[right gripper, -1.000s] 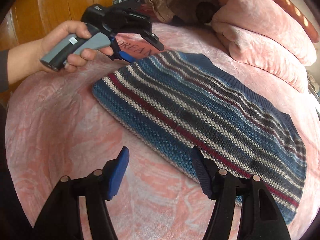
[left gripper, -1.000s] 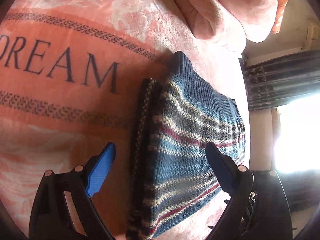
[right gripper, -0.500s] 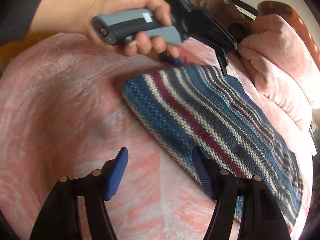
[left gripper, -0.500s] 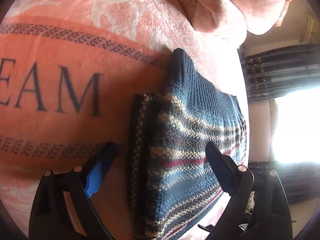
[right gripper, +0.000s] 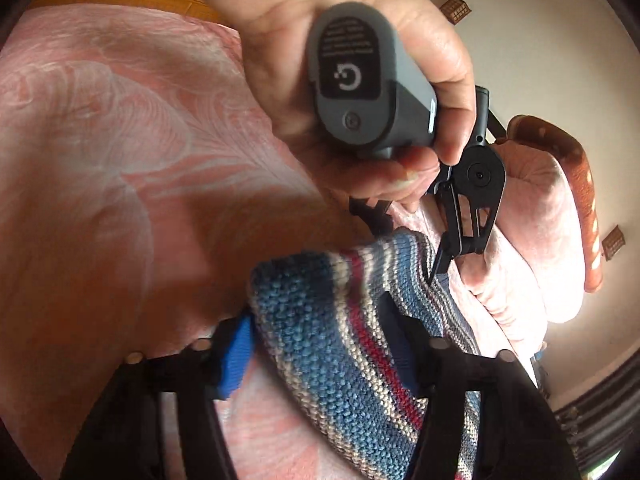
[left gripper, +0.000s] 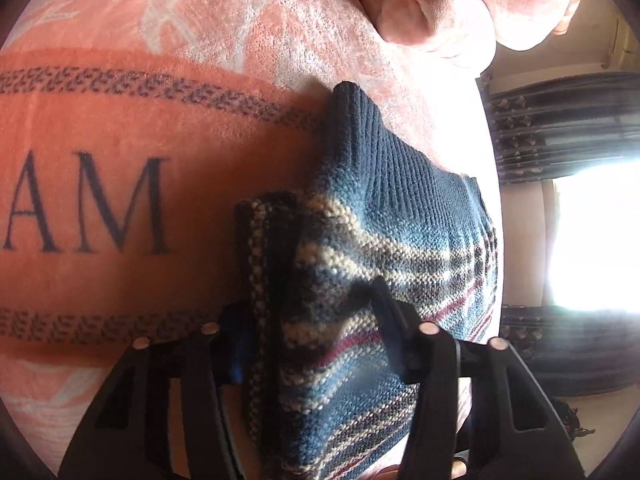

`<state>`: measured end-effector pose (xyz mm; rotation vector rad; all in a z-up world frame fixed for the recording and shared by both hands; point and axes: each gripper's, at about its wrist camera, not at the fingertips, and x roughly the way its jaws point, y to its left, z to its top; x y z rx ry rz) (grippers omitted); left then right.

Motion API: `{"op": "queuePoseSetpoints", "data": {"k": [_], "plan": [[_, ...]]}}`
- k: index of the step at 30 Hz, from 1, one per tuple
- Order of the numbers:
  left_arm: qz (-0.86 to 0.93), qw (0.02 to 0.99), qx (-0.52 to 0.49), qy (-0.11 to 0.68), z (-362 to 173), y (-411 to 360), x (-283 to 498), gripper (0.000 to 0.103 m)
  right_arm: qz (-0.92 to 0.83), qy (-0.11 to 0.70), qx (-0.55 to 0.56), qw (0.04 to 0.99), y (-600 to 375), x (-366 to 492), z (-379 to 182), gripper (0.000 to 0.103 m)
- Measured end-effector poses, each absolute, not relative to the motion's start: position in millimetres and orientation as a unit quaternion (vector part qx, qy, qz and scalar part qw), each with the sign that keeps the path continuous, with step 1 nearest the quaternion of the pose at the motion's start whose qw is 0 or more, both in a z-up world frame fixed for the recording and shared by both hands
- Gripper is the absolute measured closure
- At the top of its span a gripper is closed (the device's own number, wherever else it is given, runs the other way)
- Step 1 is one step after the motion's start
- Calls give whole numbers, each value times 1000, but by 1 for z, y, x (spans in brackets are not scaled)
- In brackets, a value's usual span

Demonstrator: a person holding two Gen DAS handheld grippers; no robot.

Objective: Fold small clothes
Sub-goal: 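Grasp the halved sweater's edge with the left tool while the right tool grasps beside it, then lift and fold the held sweater edge over onto the rest with both tools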

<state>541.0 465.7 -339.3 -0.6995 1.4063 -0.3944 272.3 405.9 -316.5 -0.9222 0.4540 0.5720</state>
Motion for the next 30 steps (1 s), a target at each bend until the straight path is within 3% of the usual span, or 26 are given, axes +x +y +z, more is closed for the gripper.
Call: {"op": "queuePoseSetpoints", "data": {"k": [2,4,30], "plan": [[-170,691,-311,629,-334,465,542,76,268,225,-413,841,405,277,-310,76],[-163,693,-303,633,-327,462,544,79,272,237,-386,849,402,281,-300,82],[-127,717,-226,648,-216,398,564,84,264,250,-235,901,314,299,-185,86]]}}
